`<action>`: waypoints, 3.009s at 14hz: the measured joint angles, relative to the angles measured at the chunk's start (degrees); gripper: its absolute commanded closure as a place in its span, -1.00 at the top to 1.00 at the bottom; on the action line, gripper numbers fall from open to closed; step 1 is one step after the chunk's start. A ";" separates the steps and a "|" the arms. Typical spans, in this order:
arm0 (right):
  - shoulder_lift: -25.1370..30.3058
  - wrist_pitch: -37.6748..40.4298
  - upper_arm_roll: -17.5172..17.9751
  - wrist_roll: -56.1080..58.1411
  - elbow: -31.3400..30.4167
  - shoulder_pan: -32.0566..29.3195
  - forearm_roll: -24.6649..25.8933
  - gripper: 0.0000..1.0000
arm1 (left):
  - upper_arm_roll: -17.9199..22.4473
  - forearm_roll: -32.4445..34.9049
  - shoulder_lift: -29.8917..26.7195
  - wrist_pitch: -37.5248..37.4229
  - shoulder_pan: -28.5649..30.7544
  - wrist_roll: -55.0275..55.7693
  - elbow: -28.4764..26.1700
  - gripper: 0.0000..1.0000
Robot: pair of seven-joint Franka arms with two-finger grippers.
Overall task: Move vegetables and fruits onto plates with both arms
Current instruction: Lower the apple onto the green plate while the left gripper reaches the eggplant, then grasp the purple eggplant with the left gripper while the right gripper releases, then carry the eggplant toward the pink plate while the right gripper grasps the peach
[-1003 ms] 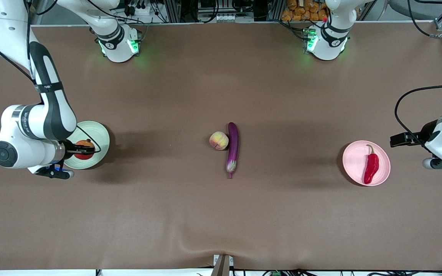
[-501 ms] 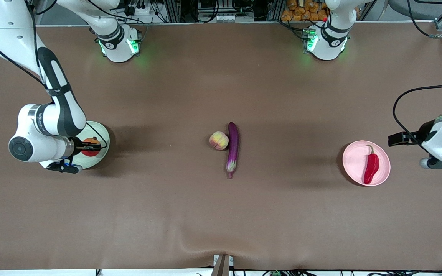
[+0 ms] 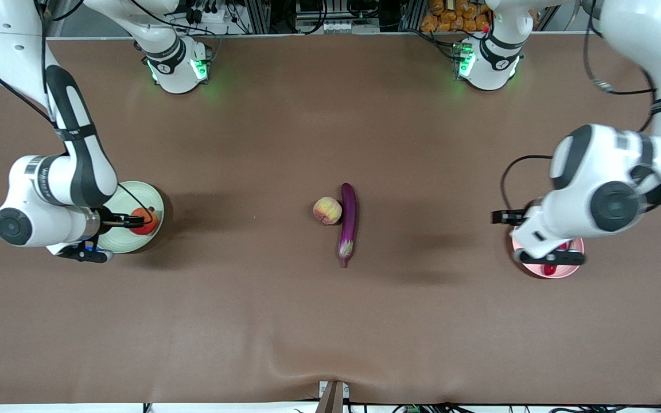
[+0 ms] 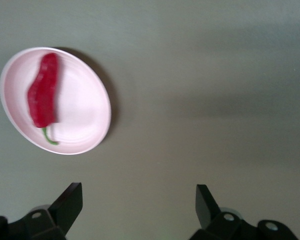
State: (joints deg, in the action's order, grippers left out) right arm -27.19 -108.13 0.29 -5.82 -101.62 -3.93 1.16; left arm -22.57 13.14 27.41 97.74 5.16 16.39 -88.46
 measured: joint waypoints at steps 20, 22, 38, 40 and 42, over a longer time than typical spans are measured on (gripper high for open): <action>0.20 21.13 1.29 -0.20 23.87 4.35 -7.60 1.00 | 11.93 1.51 23.57 33.03 -39.06 43.34 8.42 -0.04; 0.20 21.23 1.39 -2.62 23.99 4.46 -9.25 1.00 | 12.35 1.51 24.24 33.33 -39.93 45.35 8.60 -1.00; -0.83 10.64 6.35 -44.43 23.13 26.56 -15.05 1.00 | 13.51 1.53 11.67 18.18 -19.09 25.16 11.21 -1.00; -2.72 4.87 6.37 -50.22 21.25 31.57 -15.00 1.00 | 13.77 1.56 11.69 17.98 -13.52 20.88 10.57 -1.00; -5.47 -1.27 6.30 -55.95 19.58 35.87 -14.82 1.00 | 13.77 1.56 11.74 17.92 -7.76 13.99 9.49 -1.00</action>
State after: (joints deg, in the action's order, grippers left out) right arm -32.66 -109.40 6.58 -61.77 -82.04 31.95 -13.65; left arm -8.80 14.71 39.15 115.66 -2.59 30.38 -78.97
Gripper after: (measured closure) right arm 0.000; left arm 0.652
